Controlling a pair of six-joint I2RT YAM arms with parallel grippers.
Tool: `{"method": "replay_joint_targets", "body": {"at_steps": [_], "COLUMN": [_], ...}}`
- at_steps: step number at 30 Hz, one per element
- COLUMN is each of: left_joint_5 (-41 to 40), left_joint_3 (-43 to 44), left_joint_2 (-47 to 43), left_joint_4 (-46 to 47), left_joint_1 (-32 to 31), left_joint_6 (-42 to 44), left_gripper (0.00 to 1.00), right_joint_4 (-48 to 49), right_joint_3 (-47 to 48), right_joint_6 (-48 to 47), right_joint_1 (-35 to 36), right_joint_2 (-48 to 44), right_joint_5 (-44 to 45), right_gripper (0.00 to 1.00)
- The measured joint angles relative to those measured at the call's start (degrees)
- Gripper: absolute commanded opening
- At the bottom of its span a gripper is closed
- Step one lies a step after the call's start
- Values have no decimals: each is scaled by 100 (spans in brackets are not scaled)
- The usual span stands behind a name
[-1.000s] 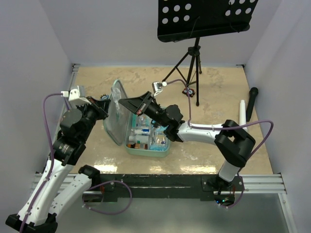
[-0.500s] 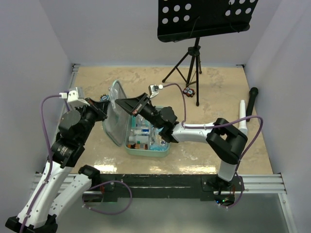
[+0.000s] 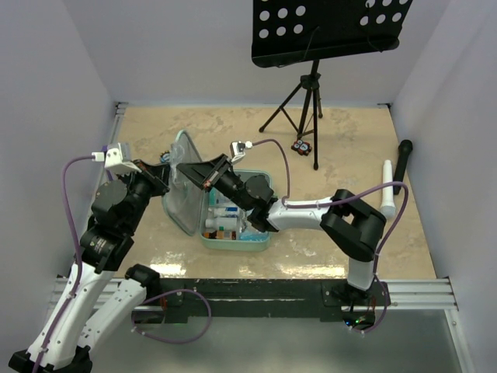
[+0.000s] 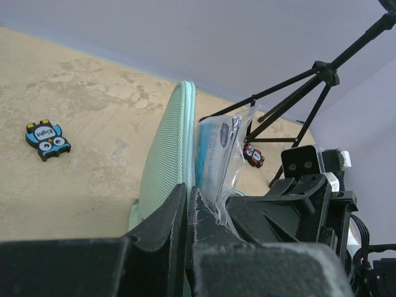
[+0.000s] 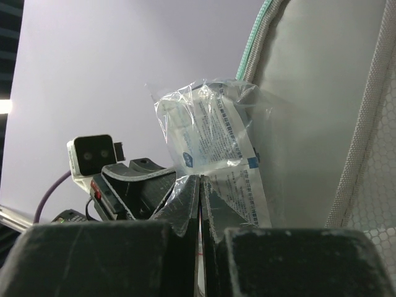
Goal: Organize the medicine kit
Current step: Place the medical item at the medicine box.
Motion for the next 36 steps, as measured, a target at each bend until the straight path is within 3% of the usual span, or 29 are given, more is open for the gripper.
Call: {"method": "replay_joint_targets", "body": {"at_steps": [16,21,26,29,33,36], "left_joint_5": [-120,-120,-114,-109,-74,-57], "left_joint_3": [0,0,0,0,-13,-13], "left_joint_2": [-11,-11,31,68,52,35], "left_joint_4": [-28,-28,-15,28,57,55], "left_joint_1": [2,2,0,0,0,0], "left_joint_6": [2,2,7,7,2,2], "left_gripper": [0,0,0,0,0,0], "right_joint_4": [-896,-1255,-2120,-2610,-3390,-4181], "right_joint_3": [-345,-387,-138,-2,376,1034], "right_joint_6": [-264,-581,-1150,-1552,-2205,-2798], "right_joint_1": [96,98,120,122,122,122], "right_joint_2": [-212,-413,-728,-1097,-1552,-1582], "right_joint_5": [162,146,149,179,282,348], "right_gripper": [1,36,49,46,29,27]}}
